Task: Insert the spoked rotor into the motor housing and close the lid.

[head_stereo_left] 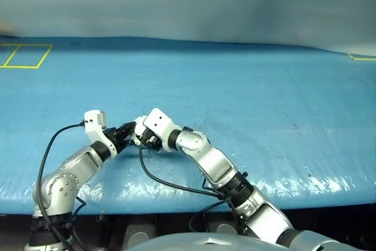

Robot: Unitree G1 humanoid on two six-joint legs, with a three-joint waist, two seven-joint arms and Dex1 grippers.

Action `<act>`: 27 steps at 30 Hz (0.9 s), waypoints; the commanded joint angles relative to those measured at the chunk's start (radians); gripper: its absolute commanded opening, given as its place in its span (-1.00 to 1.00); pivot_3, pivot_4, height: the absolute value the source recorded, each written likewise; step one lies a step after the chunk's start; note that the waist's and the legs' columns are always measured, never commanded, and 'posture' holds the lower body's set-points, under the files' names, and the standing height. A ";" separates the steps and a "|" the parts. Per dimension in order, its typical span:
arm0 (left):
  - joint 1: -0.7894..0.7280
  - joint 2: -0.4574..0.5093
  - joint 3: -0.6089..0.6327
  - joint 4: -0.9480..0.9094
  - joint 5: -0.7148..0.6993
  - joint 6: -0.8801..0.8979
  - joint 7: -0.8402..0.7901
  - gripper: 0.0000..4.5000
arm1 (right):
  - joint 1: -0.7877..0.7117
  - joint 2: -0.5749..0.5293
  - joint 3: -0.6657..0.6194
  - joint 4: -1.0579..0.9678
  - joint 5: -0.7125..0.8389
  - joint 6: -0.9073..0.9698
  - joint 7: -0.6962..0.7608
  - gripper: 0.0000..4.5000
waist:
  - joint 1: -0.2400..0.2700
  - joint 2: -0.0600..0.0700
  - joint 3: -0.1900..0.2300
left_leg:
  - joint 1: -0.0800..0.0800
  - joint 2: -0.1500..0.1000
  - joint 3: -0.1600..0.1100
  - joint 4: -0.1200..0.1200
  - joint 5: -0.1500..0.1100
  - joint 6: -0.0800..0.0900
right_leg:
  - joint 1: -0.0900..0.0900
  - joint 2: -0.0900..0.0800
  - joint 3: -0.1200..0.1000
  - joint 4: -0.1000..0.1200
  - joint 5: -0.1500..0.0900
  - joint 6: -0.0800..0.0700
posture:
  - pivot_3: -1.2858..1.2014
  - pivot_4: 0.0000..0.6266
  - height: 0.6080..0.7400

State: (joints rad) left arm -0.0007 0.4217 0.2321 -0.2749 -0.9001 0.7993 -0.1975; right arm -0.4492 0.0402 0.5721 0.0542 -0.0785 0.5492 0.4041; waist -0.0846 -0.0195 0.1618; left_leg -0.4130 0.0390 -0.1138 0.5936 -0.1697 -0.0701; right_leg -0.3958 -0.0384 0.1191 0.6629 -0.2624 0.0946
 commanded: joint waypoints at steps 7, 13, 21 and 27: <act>0.009 0.084 -0.091 -0.013 0.085 0.054 -0.139 -0.95 | 0.010 0.011 0.001 0.012 -0.010 0.008 0.000 0.34 | 0.000 0.000 0.000 | 0.000 0.000 0.000 0.000 0.000 0.000 | -0.001 0.000 0.000 0.000 0.000 0.000 | 0.03 -0.52 1.00; 0.001 0.118 -0.127 -0.005 0.125 0.070 -0.208 -0.95 | 0.028 0.018 -0.007 -0.013 0.006 0.034 0.012 0.99 | 0.009 0.000 0.000 | 0.000 0.000 0.000 -0.001 -0.001 -0.001 | 0.000 -0.001 0.000 -0.003 0.000 0.000 | 0.03 -0.52 1.00; -0.017 0.119 -0.136 0.012 0.176 0.068 -0.247 -0.95 | 0.065 -0.012 -0.064 -0.156 0.040 0.108 0.021 0.99 | 0.024 0.000 0.000 | -0.002 -0.001 0.000 -0.003 -0.002 -0.003 | -0.001 -0.001 0.000 -0.004 -0.001 -0.001 | 0.03 -0.52 1.00; -0.028 0.120 -0.139 0.016 0.201 0.067 -0.271 -0.95 | 0.147 -0.073 -0.160 -0.378 0.157 0.218 0.079 0.99 | 0.027 0.001 0.000 | -0.003 -0.001 0.000 -0.003 -0.002 -0.003 | -0.002 -0.002 -0.001 -0.005 -0.002 -0.001 | 0.03 -0.52 1.00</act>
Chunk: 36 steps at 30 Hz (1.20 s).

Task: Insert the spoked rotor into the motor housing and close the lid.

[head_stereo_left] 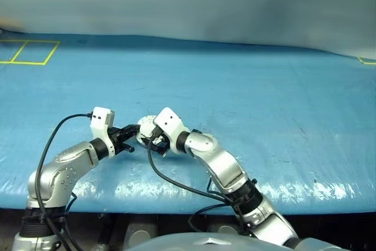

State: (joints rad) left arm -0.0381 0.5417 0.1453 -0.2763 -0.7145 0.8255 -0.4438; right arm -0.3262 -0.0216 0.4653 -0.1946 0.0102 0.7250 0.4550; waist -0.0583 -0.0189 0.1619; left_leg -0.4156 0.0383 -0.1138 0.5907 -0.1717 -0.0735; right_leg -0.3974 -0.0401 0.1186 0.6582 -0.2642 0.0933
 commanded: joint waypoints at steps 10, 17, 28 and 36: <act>-0.013 -0.005 -0.071 0.022 0.044 0.035 -0.065 -0.95 | 0.098 0.216 -0.399 -0.196 0.320 0.408 -0.155 0.99 | -0.001 0.001 0.001 | -0.002 0.000 0.000 0.000 0.000 0.000 | -0.001 -0.001 0.000 -0.001 0.000 0.000 | 0.03 -0.52 1.00; -0.015 -0.008 -0.074 0.022 0.054 0.037 -0.077 -0.95 | 0.095 0.303 -0.490 -0.117 0.462 0.462 -0.288 0.99 | -0.007 0.001 0.001 | -0.002 0.000 0.000 -0.002 0.000 0.000 | -0.003 -0.001 0.000 -0.001 -0.001 -0.001 | 0.03 -0.52 1.00; -0.001 -0.020 -0.074 0.014 0.064 0.043 -0.084 -0.95 | 0.061 0.383 -0.557 0.007 0.776 0.529 -0.441 0.99 | -0.011 0.003 0.002 | -0.002 0.000 0.000 -0.002 0.000 0.000 | -0.002 -0.001 0.000 -0.001 -0.001 0.000 | 0.03 -0.52 1.00; 0.011 -0.024 -0.069 0.002 0.065 0.047 -0.083 -0.95 | 0.037 0.410 -0.582 0.131 0.932 0.546 -0.535 0.99 | -0.008 0.003 0.002 | -0.005 -0.001 0.000 -0.003 -0.001 0.002 | 0.000 -0.001 -0.001 -0.001 -0.002 0.000 | 0.03 -0.52 1.00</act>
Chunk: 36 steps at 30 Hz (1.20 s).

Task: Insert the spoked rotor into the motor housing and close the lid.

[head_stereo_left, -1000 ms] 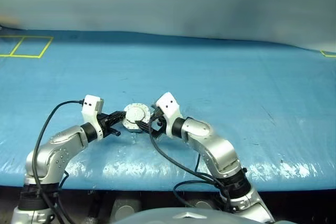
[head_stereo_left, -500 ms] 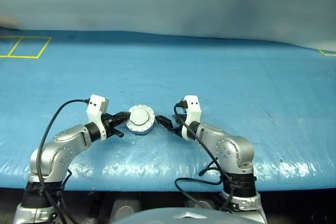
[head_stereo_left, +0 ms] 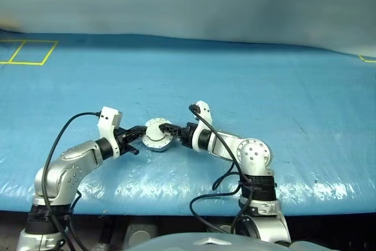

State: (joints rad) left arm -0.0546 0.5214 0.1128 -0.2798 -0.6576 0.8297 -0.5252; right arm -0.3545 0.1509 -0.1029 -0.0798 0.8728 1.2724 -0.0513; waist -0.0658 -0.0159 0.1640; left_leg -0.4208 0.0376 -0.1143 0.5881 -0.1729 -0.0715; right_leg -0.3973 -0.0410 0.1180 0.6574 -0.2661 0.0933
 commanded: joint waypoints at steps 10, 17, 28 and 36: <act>0.036 -0.002 -0.034 -0.002 0.009 0.045 -0.002 -0.95 | 0.088 0.211 -0.041 0.122 0.308 -0.003 -0.150 0.45 | -0.005 0.001 0.000 | 0.002 0.000 0.000 0.000 0.000 0.000 | -0.001 0.000 0.000 0.000 0.000 0.000 | 0.03 -0.52 1.00; 0.032 -0.011 -0.037 0.009 0.030 0.040 -0.010 -0.95 | 0.097 0.184 -0.004 0.116 0.406 -0.024 -0.212 -0.23 | -0.013 0.003 0.001 | 0.001 0.001 0.000 0.000 0.000 0.000 | -0.001 0.001 0.000 0.000 -0.001 0.000 | 0.03 -0.52 1.00; -0.004 -0.070 0.010 0.040 0.062 -0.031 0.004 -0.95 | 0.107 0.148 0.039 0.095 0.462 -0.025 -0.289 -0.46 | -0.013 0.004 0.001 | 0.000 0.001 0.000 0.000 0.000 0.000 | -0.002 0.000 0.000 0.000 0.000 0.000 | 0.03 -0.52 1.00; -0.019 -0.247 0.260 -0.049 -0.183 0.047 0.163 -0.88 | 0.137 0.152 -0.002 0.055 0.544 -0.104 -0.350 -0.46 | -0.015 0.004 0.002 | -0.013 0.001 -0.001 0.002 0.000 0.000 | -0.012 0.002 0.000 0.002 0.002 0.003 | 0.03 -0.52 1.00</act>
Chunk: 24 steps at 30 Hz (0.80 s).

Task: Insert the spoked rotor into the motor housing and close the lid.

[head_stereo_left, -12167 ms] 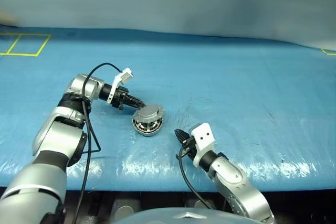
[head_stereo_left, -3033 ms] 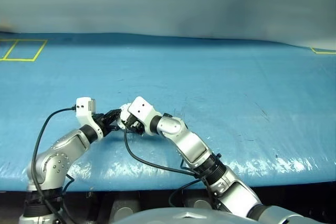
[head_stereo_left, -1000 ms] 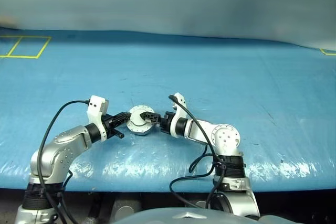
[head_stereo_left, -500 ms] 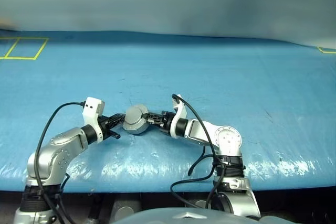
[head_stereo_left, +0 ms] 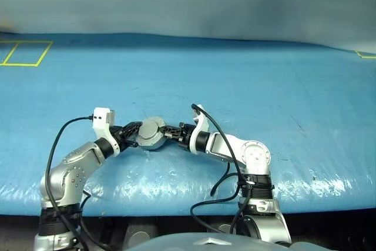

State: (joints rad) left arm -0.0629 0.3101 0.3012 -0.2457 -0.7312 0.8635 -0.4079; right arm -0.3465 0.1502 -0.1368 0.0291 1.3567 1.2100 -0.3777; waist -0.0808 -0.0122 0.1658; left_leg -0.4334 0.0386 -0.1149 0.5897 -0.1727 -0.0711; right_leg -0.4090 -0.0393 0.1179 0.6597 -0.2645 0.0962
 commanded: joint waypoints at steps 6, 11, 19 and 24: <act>0.042 -0.144 0.167 -0.132 -0.282 0.006 0.183 -0.09 | 0.118 0.117 0.008 -0.106 0.161 -0.127 -0.091 -0.46 | 0.001 0.000 0.000 | -0.003 0.000 -0.001 0.000 0.000 0.000 | -0.001 0.000 0.000 0.000 0.002 0.003 | 0.03 -0.52 1.00; 0.081 -0.249 0.173 -0.138 -0.398 -0.021 0.273 0.66 | 0.063 0.064 -0.013 -0.129 0.201 -0.212 -0.133 -0.46 | 0.001 0.000 0.001 | -0.004 0.000 -0.001 0.002 0.000 0.000 | -0.002 0.001 0.000 -0.001 0.002 0.004 | 0.03 -0.52 1.00; 0.114 -0.445 0.091 -0.106 -0.495 -0.114 0.320 1.00 | -0.014 0.029 -0.018 -0.140 0.235 -0.303 -0.148 -0.46 | 0.001 0.000 0.002 | -0.005 0.000 -0.001 0.005 0.000 0.000 | -0.001 0.001 0.001 -0.001 0.001 0.001 | 0.03 -0.52 1.00; 0.122 -0.561 0.047 -0.058 -0.661 -0.194 0.394 1.00 | -0.032 0.029 0.001 -0.171 0.271 -0.330 -0.142 -0.46 | 0.000 0.000 0.002 | -0.005 0.000 -0.002 0.005 0.000 0.000 | -0.002 0.002 0.001 0.000 0.005 -0.001 | 0.03 -0.52 1.00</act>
State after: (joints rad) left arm 0.0458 -0.0840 0.3873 -0.3034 -1.3249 0.6968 -0.0307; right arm -0.3437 0.1322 -0.1601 -0.0615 1.5634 0.8948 -0.5466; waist -0.0805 -0.0126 0.1674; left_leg -0.4391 0.0383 -0.1171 0.5945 -0.1726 -0.0710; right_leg -0.4109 -0.0374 0.1187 0.6592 -0.2595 0.0949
